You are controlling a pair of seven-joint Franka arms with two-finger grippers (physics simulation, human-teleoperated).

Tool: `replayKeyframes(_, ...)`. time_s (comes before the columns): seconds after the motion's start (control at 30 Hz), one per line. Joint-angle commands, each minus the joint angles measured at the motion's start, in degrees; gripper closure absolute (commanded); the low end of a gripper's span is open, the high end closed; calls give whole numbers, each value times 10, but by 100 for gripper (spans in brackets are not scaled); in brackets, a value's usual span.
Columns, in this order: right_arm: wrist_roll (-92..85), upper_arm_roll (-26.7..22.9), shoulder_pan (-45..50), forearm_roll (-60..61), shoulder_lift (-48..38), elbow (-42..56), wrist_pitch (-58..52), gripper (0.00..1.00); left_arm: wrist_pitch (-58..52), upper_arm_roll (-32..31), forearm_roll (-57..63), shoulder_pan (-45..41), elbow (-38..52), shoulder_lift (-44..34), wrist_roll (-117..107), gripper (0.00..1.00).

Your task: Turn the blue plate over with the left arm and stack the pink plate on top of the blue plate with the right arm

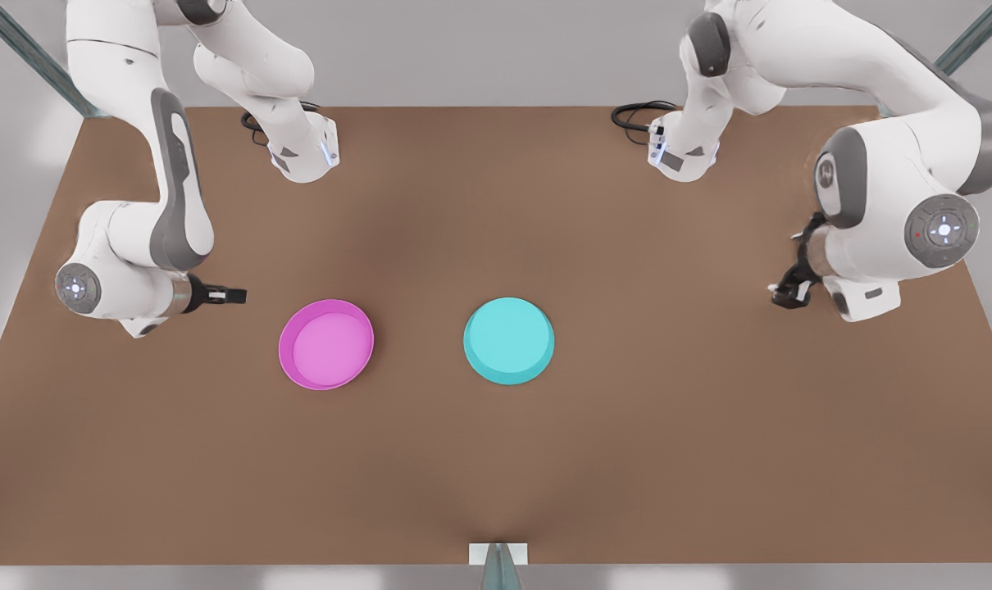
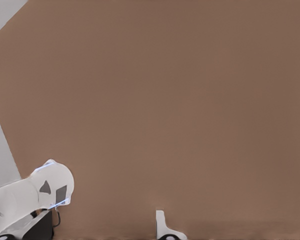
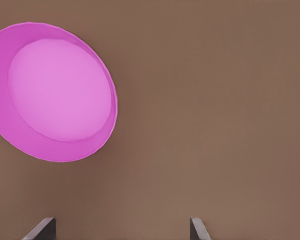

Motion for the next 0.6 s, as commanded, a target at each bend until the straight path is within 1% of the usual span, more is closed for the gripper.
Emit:
replayKeyframes(0.0, 1, 1, 1, 40, 32, -26, 235, 0, 85, -336, 161, 222, -1, -67, 496, 0)
replayKeyframes(0.03, 1, 2, 9, 68, 70, -26, 268, 0, 168, -519, 231, 369, -59, -102, 480, 0)
replayKeyframes(0.07, 1, 2, 14, 69, 83, -27, 287, 0, 315, -519, 163, 384, -175, -172, 467, 0)
replayKeyframes(0.1, 1, 2, 14, 69, 95, -27, 303, 0, 282, -515, 156, 388, -175, -170, 466, 0)
replayKeyframes(0.13, 1, 2, 14, 69, 101, -28, 308, 0, 250, -514, 158, 391, -145, -154, 465, 0)
replayKeyframes(0.17, 1, 4, 14, 72, 101, -40, 320, 0, 247, -504, 158, 391, -145, -146, 465, 0)
replayKeyframes(0.2, -7, 5, 10, 91, 102, -65, 355, 0, 235, -485, 154, 391, -145, -147, 477, 0)
replayKeyframes(0.33, -5, 5, 9, 128, 139, -69, 349, 0, 227, -485, 155, 390, -145, -149, 466, 0)
replayKeyframes(0.37, -5, 12, 9, 129, 147, -69, 347, 0, 217, -483, 152, 390, -145, -152, 469, 0)
replayKeyframes(0.57, -4, 21, 9, 134, 156, -69, 339, 0, 212, -482, 150, 390, -147, -152, 469, 0)
